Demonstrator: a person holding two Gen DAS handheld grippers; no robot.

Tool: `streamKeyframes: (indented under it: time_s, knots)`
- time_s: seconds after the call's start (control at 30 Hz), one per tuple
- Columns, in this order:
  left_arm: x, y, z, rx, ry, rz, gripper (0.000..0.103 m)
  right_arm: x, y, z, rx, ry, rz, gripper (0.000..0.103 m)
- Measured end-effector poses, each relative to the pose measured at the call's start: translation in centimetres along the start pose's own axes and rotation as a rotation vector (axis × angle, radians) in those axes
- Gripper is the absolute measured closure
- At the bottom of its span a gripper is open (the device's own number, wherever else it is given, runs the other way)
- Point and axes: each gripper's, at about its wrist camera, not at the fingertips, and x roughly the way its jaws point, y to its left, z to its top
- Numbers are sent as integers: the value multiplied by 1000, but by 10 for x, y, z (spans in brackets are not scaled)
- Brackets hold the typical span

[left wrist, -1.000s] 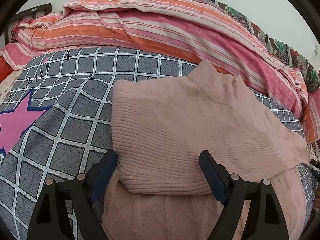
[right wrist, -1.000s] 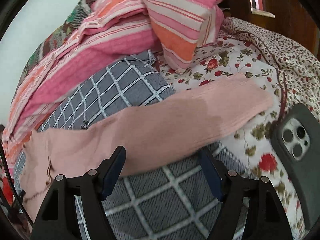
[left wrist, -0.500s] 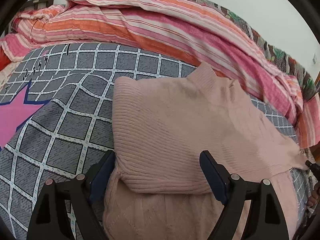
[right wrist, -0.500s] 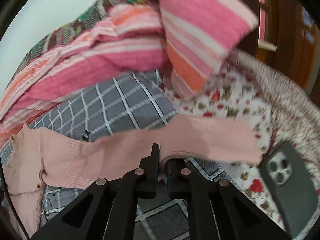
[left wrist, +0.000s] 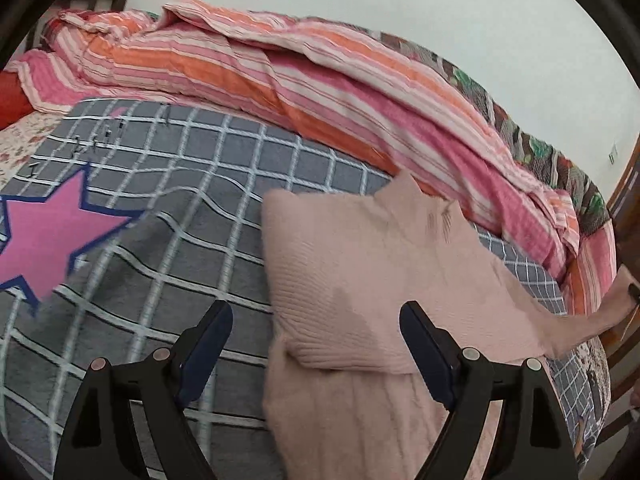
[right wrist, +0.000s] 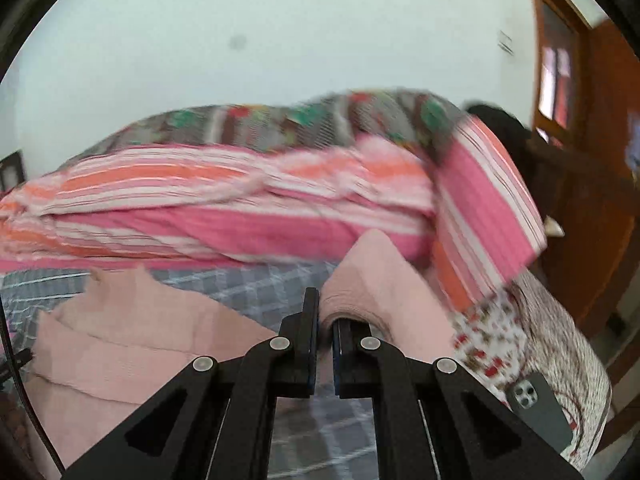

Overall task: Fold small clothes
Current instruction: 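Carry the held sleeve across the sweater body with the right tool, then open the right tool and lift it off the folded sleeve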

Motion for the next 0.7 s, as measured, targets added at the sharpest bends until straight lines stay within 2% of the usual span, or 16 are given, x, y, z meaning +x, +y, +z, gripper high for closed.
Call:
streamKeyframes:
  time_s: [0.13, 0.23, 0.37, 0.47, 0.5, 0.57, 0.63, 0.7]
  knots:
    - [-4, 15, 6, -44, -2, -14, 18, -12, 87, 16, -91, -15, 114, 97]
    - [-6, 26, 11, -64, -3, -18, 18, -11, 149, 13, -136, 3, 208, 97]
    - [-8, 40, 16, -84, -10, 1, 18, 12, 229, -17, -174, 84, 317, 97]
    - [-6, 48, 17, -114, 7, -16, 18, 41, 275, -50, -184, 210, 406, 95]
    - [-3, 49, 17, -120, 23, -27, 18, 48, 280, -57, -181, 240, 436, 92]
    - [2, 49, 16, -127, 53, -56, 18, 61, 287, -70, -173, 298, 489, 71]
    - [5, 46, 16, -127, 62, -72, 18, 64, 280, -78, -154, 317, 520, 62]
    - [4, 41, 15, -116, 54, -79, 18, 57, 268, -78, -149, 288, 543, 60]
